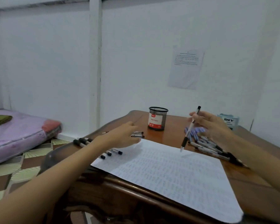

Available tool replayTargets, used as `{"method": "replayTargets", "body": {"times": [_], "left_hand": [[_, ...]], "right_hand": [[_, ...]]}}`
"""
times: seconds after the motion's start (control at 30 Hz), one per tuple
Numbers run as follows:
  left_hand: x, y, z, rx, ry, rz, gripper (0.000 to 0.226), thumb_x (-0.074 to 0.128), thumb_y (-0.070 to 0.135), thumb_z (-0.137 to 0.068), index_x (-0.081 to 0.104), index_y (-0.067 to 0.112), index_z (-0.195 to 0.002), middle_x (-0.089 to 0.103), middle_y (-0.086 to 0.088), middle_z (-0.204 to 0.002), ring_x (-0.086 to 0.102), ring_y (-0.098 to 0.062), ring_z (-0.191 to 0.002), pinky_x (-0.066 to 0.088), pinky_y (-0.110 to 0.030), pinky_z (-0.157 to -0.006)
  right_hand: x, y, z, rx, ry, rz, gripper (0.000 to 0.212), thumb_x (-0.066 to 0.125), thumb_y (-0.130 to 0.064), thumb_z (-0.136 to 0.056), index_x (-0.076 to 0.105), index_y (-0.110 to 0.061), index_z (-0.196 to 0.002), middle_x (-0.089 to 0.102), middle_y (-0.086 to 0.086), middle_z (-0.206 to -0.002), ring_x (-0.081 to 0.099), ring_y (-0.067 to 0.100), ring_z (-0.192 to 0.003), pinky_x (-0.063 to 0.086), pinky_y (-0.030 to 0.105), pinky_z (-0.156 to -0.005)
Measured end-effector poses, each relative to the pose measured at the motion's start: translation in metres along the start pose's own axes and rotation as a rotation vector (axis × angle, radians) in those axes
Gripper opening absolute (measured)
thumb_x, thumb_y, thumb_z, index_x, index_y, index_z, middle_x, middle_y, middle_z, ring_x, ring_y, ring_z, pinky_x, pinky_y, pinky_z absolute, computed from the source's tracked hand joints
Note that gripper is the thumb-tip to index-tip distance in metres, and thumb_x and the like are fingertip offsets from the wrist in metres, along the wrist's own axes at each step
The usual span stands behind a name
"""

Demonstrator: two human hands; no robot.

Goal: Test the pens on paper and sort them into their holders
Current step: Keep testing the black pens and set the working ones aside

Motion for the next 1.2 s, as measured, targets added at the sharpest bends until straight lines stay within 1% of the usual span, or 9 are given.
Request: {"method": "replayTargets", "body": {"times": [0.23,0.43,0.6,0.7,0.8,0.93,1.03,1.1,1.2], "left_hand": [[0.032,0.083,-0.035,0.134,-0.117,-0.005,0.045,0.045,0.037,-0.096,0.044,0.013,-0.135,0.033,-0.004,-0.143,0.037,-0.021,-0.126,0.034,-0.039,-0.106],[0.063,0.142,-0.046,0.258,-0.262,0.013,0.055,0.039,0.049,-0.095,0.033,0.022,-0.142,0.026,0.0,-0.148,0.032,-0.02,-0.131,0.032,-0.039,-0.108],[0.085,0.158,-0.046,0.313,-0.322,-0.045,0.063,0.032,0.058,-0.092,0.027,0.025,-0.146,0.019,0.003,-0.152,0.024,-0.017,-0.137,0.026,-0.04,-0.111],[0.096,0.15,-0.042,0.33,-0.358,-0.038,0.065,0.025,0.059,-0.092,0.013,0.029,-0.149,0.011,0.006,-0.156,0.016,-0.016,-0.141,0.017,-0.038,-0.113],[0.097,0.135,-0.038,0.31,-0.385,-0.012,0.071,0.019,0.064,-0.085,0.008,0.035,-0.149,0.006,0.01,-0.157,0.011,-0.013,-0.142,0.011,-0.035,-0.113],[0.094,0.122,-0.036,0.271,-0.378,0.004,0.076,0.017,0.068,-0.079,0.009,0.038,-0.148,0.005,0.012,-0.157,0.01,-0.012,-0.142,0.01,-0.033,-0.113],[0.095,0.121,-0.035,0.278,-0.385,-0.006,0.071,0.017,0.066,-0.083,0.007,0.039,-0.148,0.004,0.012,-0.157,0.009,-0.01,-0.142,0.008,-0.032,-0.113],[0.095,0.121,-0.034,0.291,-0.404,-0.021,0.063,0.019,0.06,-0.089,0.005,0.039,-0.147,0.001,0.013,-0.157,0.005,-0.008,-0.143,0.005,-0.03,-0.112],[0.093,0.121,-0.031,0.307,-0.423,-0.037,0.057,0.02,0.052,-0.095,0.002,0.038,-0.148,-0.003,0.016,-0.156,0.001,-0.004,-0.142,0.002,-0.025,-0.111]], "right_hand": [[-0.073,0.035,0.031,0.055,0.177,-0.044,0.023,0.053,-0.013,-0.092,0.049,-0.021,-0.113,0.061,0.012,-0.069,0.047,0.01,-0.037,0.034,0.018,-0.031],[-0.095,0.036,0.029,0.064,0.217,-0.103,0.012,0.046,-0.007,-0.096,0.053,-0.016,-0.093,0.054,0.007,-0.052,0.033,0.006,-0.028,0.022,0.012,-0.026],[-0.093,0.038,0.026,0.068,0.182,-0.094,0.009,0.051,-0.015,-0.094,0.053,-0.019,-0.101,0.054,0.009,-0.066,0.037,0.005,-0.035,0.026,0.013,-0.029],[-0.098,0.033,0.028,0.088,0.16,-0.203,0.042,0.069,-0.017,-0.073,0.05,-0.03,-0.109,0.056,0.01,-0.084,0.044,0.005,-0.045,0.036,0.013,-0.035],[-0.095,0.032,0.03,0.119,0.172,-0.272,0.064,0.069,0.004,-0.064,0.048,-0.025,-0.117,0.05,0.008,-0.09,0.049,0.01,-0.057,0.04,0.012,-0.037],[-0.072,0.044,0.039,0.207,0.202,-0.498,0.032,0.056,0.018,-0.076,0.051,-0.01,-0.093,0.05,0.01,-0.087,0.053,0.01,-0.058,0.04,0.009,-0.036],[-0.062,0.049,0.043,0.197,0.196,-0.439,0.021,0.05,0.011,-0.086,0.046,-0.008,-0.076,0.047,0.004,-0.058,0.048,0.007,-0.048,0.052,0.017,-0.045],[-0.054,0.048,0.047,0.184,0.118,-0.396,0.012,0.045,-0.002,-0.092,0.052,-0.006,-0.083,0.049,0.003,-0.048,0.054,0.013,-0.048,0.058,0.026,-0.053],[-0.035,0.049,0.052,0.216,-0.076,-0.281,0.026,0.038,-0.02,-0.098,0.062,-0.011,-0.103,0.069,0.013,-0.076,0.069,0.026,-0.073,0.059,0.03,-0.058]]}}
Point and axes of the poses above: each hand's wrist, its own z-axis away from the middle knuckle, its own x-axis out of the palm, y = z × x, the point moved 8 cm from there along -z, towards the middle knuckle
